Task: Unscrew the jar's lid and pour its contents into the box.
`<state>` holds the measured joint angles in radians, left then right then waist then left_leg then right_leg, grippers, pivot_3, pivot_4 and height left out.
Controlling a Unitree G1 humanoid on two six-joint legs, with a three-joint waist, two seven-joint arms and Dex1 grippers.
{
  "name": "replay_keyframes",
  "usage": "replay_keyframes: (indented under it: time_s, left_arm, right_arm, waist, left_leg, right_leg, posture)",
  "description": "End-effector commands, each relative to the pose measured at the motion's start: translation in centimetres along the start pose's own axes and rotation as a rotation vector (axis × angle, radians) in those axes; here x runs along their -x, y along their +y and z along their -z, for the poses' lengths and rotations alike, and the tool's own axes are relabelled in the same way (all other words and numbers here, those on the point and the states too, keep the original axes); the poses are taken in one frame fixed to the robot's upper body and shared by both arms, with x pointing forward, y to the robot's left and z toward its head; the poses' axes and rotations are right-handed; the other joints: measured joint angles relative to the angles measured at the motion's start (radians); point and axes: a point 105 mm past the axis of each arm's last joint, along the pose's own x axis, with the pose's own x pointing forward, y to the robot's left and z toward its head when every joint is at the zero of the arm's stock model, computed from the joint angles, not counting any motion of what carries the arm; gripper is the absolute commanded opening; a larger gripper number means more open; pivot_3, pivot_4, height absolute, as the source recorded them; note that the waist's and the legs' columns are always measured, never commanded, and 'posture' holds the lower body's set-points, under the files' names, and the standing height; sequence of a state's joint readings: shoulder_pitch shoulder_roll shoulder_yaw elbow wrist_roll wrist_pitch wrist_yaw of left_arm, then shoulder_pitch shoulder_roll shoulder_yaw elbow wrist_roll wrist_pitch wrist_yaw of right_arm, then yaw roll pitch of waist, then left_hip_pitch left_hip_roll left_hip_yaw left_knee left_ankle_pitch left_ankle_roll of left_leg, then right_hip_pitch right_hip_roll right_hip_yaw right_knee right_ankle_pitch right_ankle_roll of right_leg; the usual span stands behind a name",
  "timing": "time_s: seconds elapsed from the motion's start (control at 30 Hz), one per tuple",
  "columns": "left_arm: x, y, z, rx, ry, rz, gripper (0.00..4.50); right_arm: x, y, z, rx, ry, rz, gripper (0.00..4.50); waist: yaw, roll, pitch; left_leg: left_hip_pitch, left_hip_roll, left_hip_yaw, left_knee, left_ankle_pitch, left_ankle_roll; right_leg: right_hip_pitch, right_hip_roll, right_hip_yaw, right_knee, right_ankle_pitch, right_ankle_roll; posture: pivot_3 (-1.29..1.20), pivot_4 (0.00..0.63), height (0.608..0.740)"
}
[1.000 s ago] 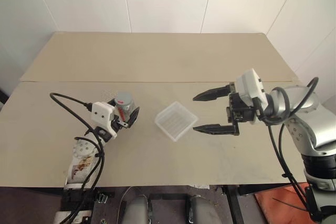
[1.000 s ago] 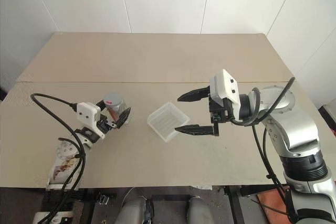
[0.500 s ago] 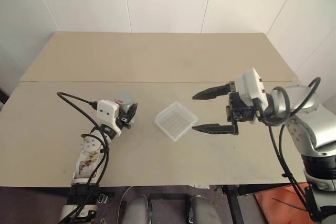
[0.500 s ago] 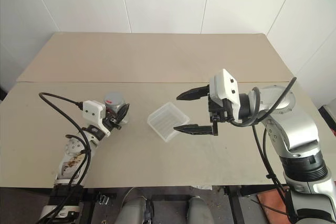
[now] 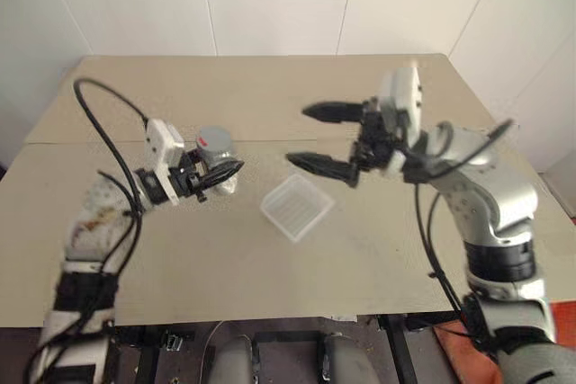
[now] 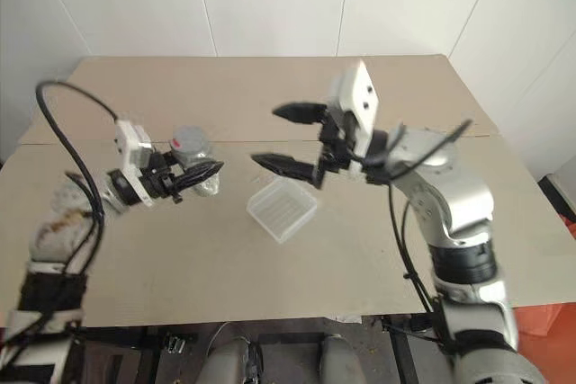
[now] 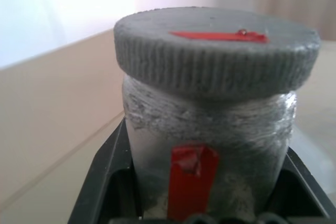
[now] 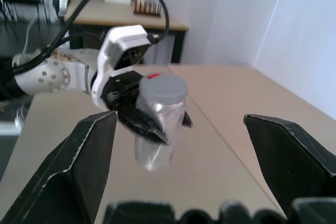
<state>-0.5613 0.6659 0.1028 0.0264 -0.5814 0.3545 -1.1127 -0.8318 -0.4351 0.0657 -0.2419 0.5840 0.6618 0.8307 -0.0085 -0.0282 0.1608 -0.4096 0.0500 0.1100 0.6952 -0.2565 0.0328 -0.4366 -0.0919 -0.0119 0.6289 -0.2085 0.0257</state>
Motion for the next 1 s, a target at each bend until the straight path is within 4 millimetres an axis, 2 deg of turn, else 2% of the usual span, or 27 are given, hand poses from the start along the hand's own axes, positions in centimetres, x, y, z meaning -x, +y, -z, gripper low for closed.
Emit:
replay_keyframes:
  time_s: [0.03,0.23,0.4,0.87,1.0]
  left_arm:
    - [-0.9,-0.4,-0.9,0.013,-0.013,0.181,1.98]
    - [-3.6,0.1,-1.2,0.053,-0.062,0.289,1.98]
    - [-4.9,-0.2,-1.1,0.034,-0.068,0.343,1.98]
    - [-5.1,-0.5,-1.1,-0.001,-0.067,0.383,1.98]
    - [-5.0,-0.6,-0.9,-0.007,-0.060,0.384,1.98]
  right_arm:
    - [-1.4,-0.5,-0.7,-0.033,0.004,0.033,4.50]
    - [-2.9,-0.3,-1.1,-0.070,0.000,0.030,4.50]
    - [-3.5,0.0,-0.9,-0.072,0.023,0.022,4.50]
    - [-4.4,-0.6,-0.3,-0.104,0.031,0.040,4.50]
    - [-4.4,-0.4,-0.4,-0.104,0.019,0.024,3.62]
  waist:
    - [0.004,0.000,0.000]
    - [0.007,0.000,0.000]
    - [0.000,0.000,0.000]
    - [-0.006,0.000,0.000]
    - [-0.006,0.000,0.000]
  left_leg:
    - [0.000,0.000,0.000,0.000,0.000,0.000]
    - [-0.006,-0.001,0.000,0.001,0.000,0.001]
    - [-0.007,-0.001,0.000,0.001,0.000,0.001]
    - [-0.007,0.000,-0.001,0.001,0.000,0.001]
    - [-0.007,0.000,-0.001,0.001,0.000,0.001]
  right_leg:
    - [0.000,0.000,0.000,0.000,0.000,0.000]
    - [-0.002,0.000,-0.002,0.001,0.000,0.001]
    - [-0.002,0.000,-0.002,0.000,0.000,0.001]
    - [-0.003,0.000,-0.001,0.001,0.000,0.001]
    - [-0.003,0.000,-0.001,0.001,0.000,0.001]
  posture:
    - [0.00,0.150,0.740]
    - [0.00,0.150,0.740]
    - [0.00,0.150,0.740]
    - [0.00,0.150,0.740]
    - [0.00,0.150,0.740]
